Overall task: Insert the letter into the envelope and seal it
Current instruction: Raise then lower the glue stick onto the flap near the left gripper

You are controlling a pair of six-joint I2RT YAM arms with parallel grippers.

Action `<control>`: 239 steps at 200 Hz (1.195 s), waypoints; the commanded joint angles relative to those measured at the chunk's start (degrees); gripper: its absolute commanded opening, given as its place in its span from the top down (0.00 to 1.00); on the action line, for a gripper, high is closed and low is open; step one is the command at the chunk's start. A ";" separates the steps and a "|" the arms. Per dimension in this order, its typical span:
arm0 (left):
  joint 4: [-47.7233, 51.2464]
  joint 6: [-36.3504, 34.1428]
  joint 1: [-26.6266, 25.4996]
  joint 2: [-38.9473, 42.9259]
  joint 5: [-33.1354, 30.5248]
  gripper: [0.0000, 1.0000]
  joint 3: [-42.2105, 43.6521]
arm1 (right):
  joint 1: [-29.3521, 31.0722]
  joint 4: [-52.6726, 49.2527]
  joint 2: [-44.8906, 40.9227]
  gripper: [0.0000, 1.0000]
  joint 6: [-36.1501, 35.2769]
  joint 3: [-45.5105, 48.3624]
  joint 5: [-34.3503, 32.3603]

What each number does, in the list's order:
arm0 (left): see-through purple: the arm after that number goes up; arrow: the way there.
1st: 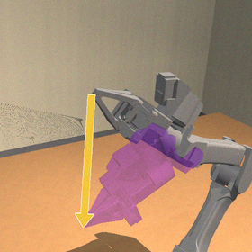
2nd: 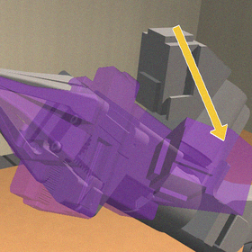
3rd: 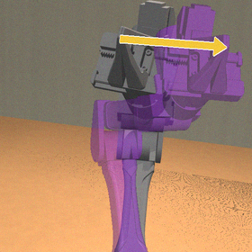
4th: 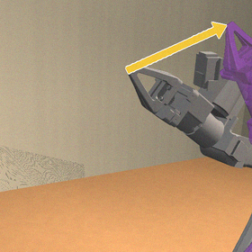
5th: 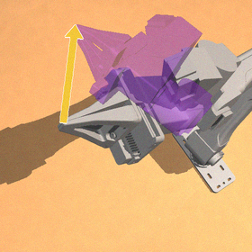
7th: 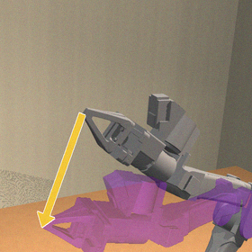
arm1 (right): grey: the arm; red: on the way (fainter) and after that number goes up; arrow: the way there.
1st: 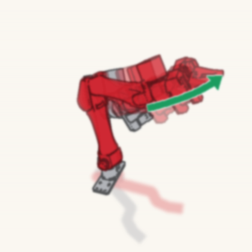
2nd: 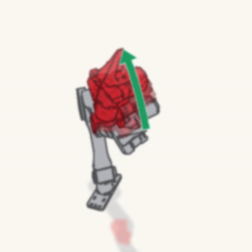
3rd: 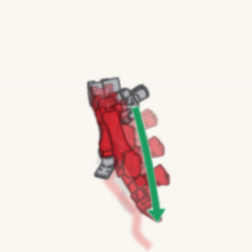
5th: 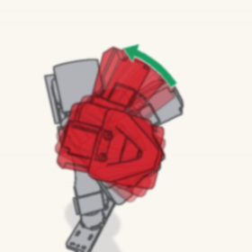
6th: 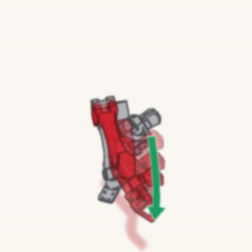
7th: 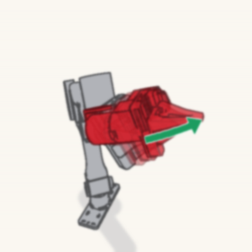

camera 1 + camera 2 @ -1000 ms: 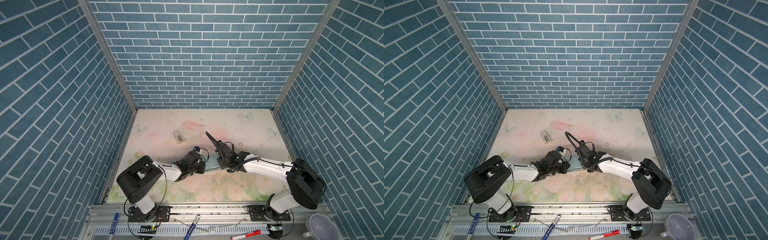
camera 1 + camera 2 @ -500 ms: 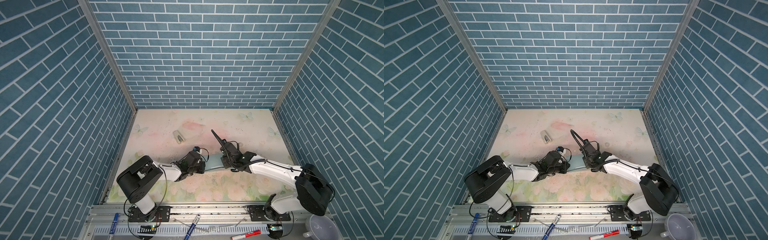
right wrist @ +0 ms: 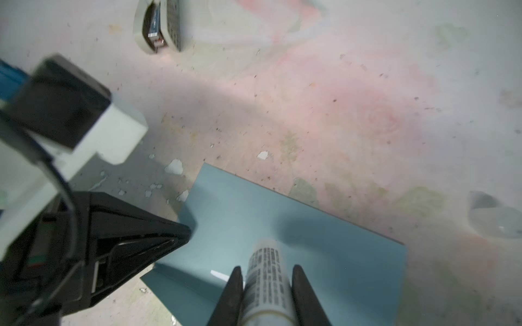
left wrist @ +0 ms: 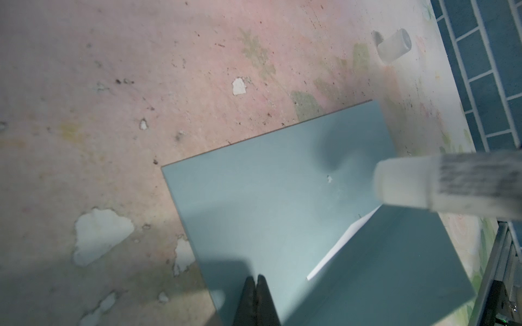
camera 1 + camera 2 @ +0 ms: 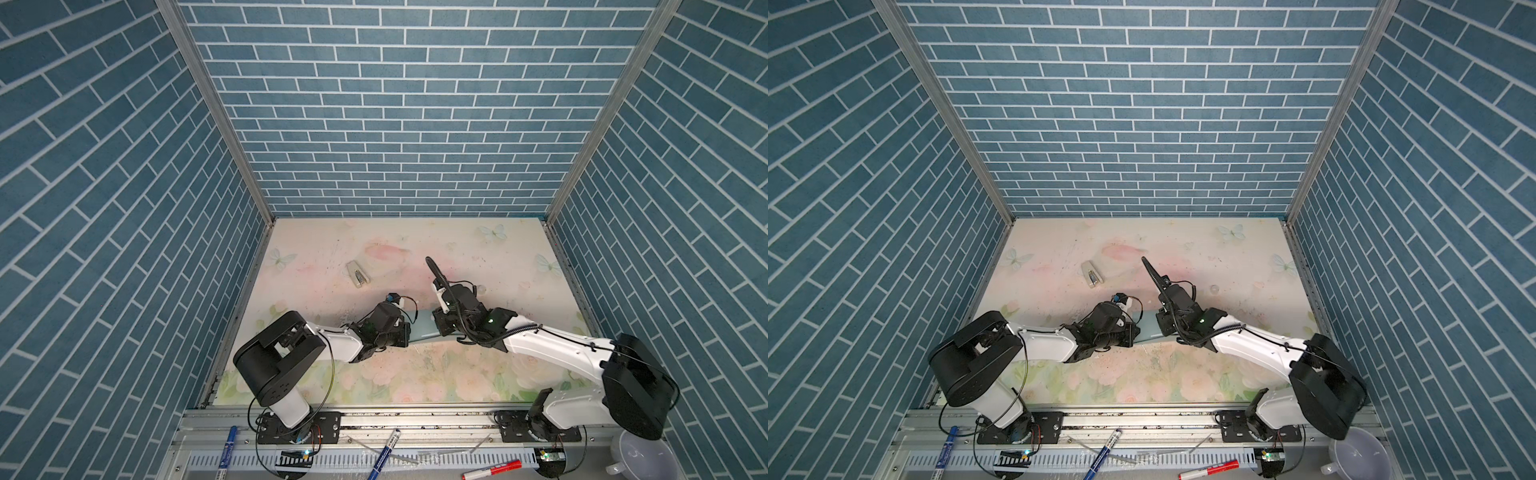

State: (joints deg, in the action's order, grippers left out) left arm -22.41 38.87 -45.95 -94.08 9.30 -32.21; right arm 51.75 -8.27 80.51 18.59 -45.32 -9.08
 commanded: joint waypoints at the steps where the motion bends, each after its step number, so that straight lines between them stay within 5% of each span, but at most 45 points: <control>1: 8.06 0.06 0.34 -2.59 -0.64 1.00 2.29 | 1.62 1.07 2.79 1.00 -0.64 -4.17 2.31; 91: 7.65 0.15 0.34 -2.74 -0.60 1.00 2.42 | 4.37 0.32 10.28 1.00 -1.32 -7.87 2.19; 239: 8.10 0.06 0.34 -3.37 -0.47 1.00 1.72 | 4.59 -9.24 11.81 1.00 -3.96 -7.77 -11.42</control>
State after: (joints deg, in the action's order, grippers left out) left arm -23.51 39.22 -45.91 -94.56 9.52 -32.14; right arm 57.04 -11.60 92.66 17.47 -53.74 -13.21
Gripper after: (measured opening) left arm 0.043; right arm 0.259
